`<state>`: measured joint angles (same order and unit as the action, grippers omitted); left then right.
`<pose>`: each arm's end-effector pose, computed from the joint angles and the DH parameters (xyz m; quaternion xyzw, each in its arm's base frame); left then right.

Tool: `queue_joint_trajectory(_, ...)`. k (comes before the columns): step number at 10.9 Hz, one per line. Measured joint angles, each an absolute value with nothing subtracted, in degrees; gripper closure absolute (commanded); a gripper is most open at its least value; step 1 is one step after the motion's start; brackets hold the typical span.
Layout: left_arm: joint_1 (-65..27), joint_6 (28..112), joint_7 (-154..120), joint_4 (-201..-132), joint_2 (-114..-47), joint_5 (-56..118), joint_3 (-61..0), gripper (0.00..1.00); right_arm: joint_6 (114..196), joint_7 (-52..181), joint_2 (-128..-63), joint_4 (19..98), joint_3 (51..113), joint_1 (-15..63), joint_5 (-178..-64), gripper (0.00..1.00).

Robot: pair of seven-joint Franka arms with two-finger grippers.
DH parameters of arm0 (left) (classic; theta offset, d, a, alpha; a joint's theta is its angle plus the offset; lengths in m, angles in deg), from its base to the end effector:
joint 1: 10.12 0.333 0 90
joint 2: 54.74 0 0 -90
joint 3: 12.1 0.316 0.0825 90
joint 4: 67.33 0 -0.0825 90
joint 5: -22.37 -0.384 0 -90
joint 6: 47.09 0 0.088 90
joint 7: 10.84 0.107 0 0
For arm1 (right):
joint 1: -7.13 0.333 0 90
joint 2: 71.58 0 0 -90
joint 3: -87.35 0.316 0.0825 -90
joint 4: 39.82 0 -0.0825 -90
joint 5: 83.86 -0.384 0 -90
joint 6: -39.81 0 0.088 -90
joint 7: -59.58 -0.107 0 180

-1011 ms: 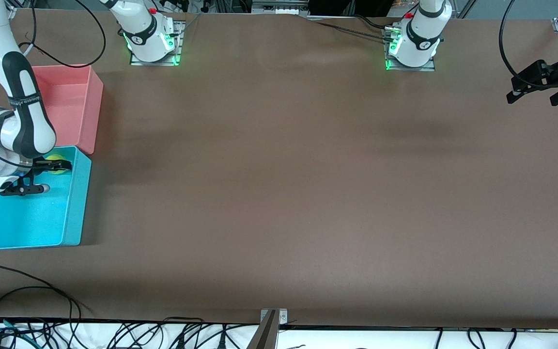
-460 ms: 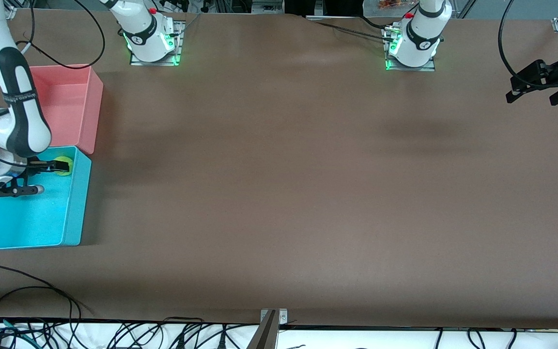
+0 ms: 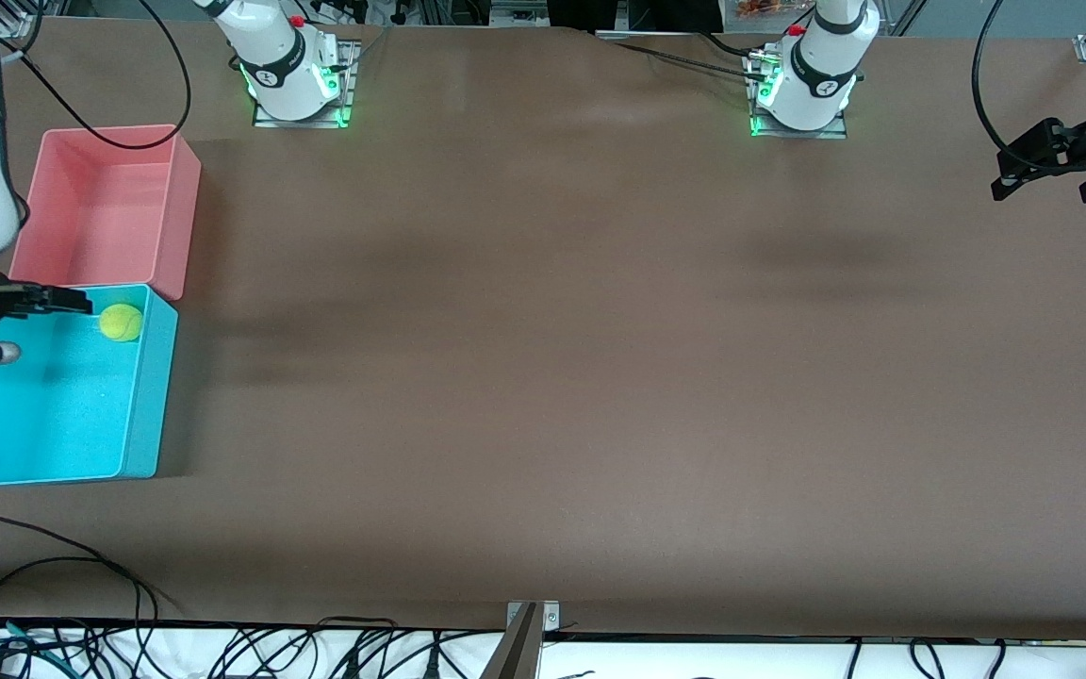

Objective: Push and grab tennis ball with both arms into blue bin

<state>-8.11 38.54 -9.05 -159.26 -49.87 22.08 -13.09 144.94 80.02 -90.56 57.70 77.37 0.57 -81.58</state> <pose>0.5199 0.0094 0.6478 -0.9999 0.0065 0.0126 0.0030 0.6019 -0.1728 0.3883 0.9933 0.0427 -0.1066 0.0140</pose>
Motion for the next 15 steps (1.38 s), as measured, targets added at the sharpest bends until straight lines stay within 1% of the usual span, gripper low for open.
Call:
queue_joint_trajectory(1,-8.14,38.52,-9.05,-159.26,-49.88,21.98,-13.10,0.00,139.98,76.62,-88.70,55.76,78.10,1.34,-81.58,0.00)
queue_joint_trajectory(2,-8.15,38.50,-9.05,-159.25,-49.89,21.96,-13.09,0.00,136.69,74.06,-87.12,54.24,78.82,2.24,-81.57,0.00)
queue_joint_trajectory(3,-8.18,38.49,-9.05,-159.25,-49.90,21.95,-13.11,0.00,135.06,72.66,-85.96,52.62,79.39,3.12,-81.56,0.00)
queue_joint_trajectory(5,-8.25,38.48,-9.05,-159.23,-49.90,21.94,-13.13,0.00,132.52,71.99,-85.22,48.04,79.68,4.28,-81.53,0.00)
queue_joint_trajectory(8,-8.29,38.35,-9.05,-159.22,-49.90,21.94,-13.14,0.00,124.22,70.42,-85.15,40.99,79.75,5.53,-81.54,0.00)
queue_joint_trajectory(9,-8.31,38.24,-9.05,-159.22,-49.90,21.94,-13.15,0.00,122.81,69.77,-85.14,39.36,79.88,6.27,-81.53,0.00)
queue_joint_trajectory(12,-8.48,38.12,-9.05,-159.16,-49.90,21.94,-13.63,0.00,122.66,66.44,-85.20,35.20,79.87,7.43,-82.37,0.00)
queue_joint_trajectory(15,-8.62,37.93,-9.05,-159.15,-49.90,21.94,-13.72,0.00,121.96,63.89,-85.23,34.50,79.93,8.24,-83.58,0.00)
